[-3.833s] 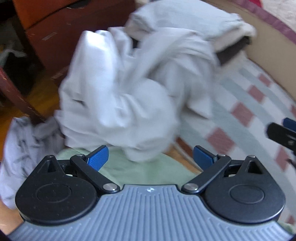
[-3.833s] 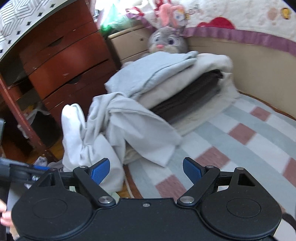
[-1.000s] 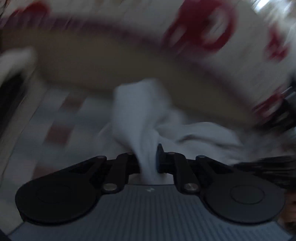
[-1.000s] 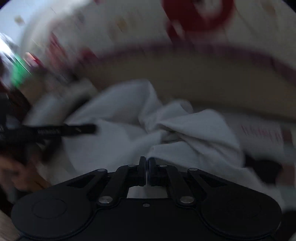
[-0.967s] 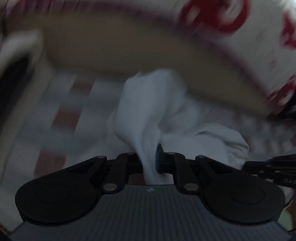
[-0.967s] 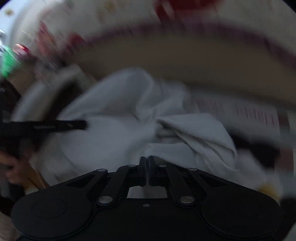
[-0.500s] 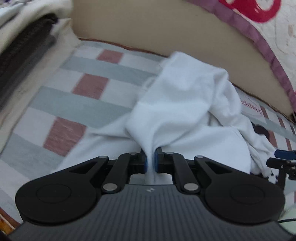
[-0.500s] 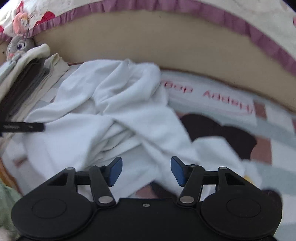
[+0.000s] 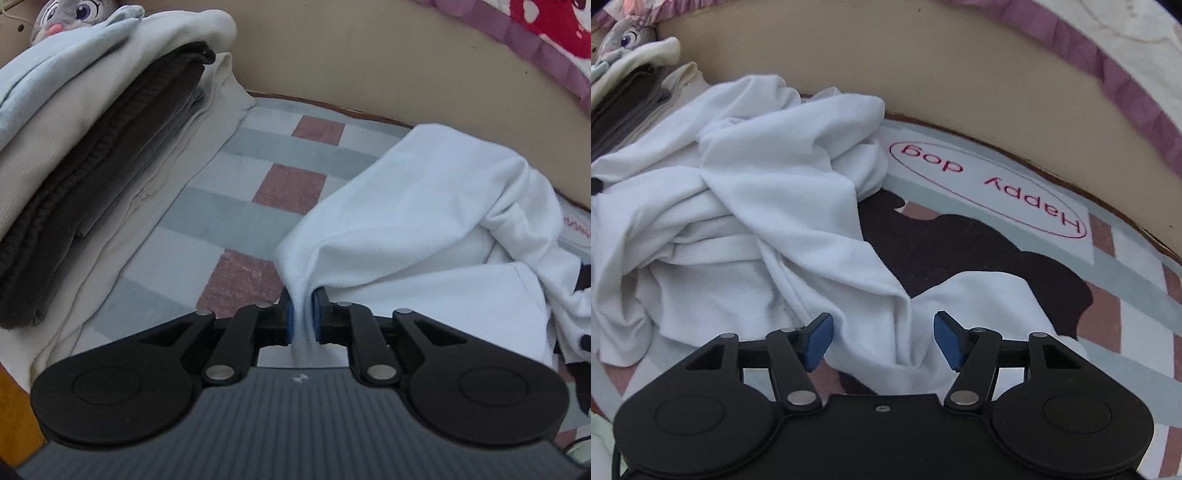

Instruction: Fold clothes

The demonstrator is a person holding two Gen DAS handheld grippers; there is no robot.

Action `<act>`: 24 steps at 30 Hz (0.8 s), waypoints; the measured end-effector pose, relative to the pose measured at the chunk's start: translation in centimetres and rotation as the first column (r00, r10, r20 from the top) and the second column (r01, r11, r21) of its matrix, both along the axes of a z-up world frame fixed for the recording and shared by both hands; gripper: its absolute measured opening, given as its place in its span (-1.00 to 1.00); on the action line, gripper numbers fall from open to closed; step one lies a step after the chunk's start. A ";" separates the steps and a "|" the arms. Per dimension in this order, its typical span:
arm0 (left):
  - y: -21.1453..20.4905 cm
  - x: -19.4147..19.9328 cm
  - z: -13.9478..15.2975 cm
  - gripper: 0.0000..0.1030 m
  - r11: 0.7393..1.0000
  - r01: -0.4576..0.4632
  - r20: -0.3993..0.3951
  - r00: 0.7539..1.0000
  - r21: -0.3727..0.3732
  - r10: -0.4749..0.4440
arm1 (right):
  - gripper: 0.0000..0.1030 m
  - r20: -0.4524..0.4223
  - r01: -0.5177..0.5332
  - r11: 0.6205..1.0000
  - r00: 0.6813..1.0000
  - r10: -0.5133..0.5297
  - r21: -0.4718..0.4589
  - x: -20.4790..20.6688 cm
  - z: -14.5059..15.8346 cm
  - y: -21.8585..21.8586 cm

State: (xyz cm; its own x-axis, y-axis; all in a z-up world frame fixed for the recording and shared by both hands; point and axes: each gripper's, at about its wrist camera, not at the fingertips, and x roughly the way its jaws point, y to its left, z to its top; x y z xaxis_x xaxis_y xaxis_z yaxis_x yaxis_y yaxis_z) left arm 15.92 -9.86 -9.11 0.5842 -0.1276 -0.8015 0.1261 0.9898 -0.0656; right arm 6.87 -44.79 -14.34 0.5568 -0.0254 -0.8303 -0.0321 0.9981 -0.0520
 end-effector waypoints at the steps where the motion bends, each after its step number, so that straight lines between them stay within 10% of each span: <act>1: 0.4 0.0 0.6 -0.69 1.000 0.002 0.012 1.000 -0.028 -0.001 | 0.18 0.013 -0.013 1.000 1.000 0.013 0.003 0.3 -0.2 -0.1; 2: 0.8 0.0 1.1 -0.62 0.998 0.004 0.024 1.000 -0.057 -0.002 | -0.06 0.026 -0.028 1.000 0.999 0.028 0.006 0.5 -0.3 -0.2; 3: 1.2 0.0 1.7 -0.61 0.997 0.009 0.039 0.999 -0.083 -0.006 | -0.84 0.035 -0.048 0.998 0.998 0.048 0.026 0.7 -0.1 -0.2; 4: 1.3 -0.2 2.3 -0.61 0.994 0.030 0.070 0.997 -0.101 -0.023 | -0.94 0.044 -0.070 0.996 0.997 0.068 0.046 0.8 0.2 -0.2; 8: 1.5 -1.3 4.1 -0.61 0.967 0.133 0.141 0.985 -0.218 -0.104 | -0.94 0.137 -0.093 0.993 0.987 0.082 0.077 0.3 3.5 0.7; 13: 0.8 -1.2 3.0 -0.51 0.840 0.228 0.078 0.973 -0.492 -0.218 | -0.94 0.177 -0.099 0.962 0.983 0.054 0.256 0.7 6.3 1.5; 24: -2.0 -0.9 -3.1 -0.12 0.574 0.084 -0.159 0.919 -0.815 -0.360 | -0.91 0.114 -0.135 0.641 0.991 0.074 0.756 -0.2 7.7 5.6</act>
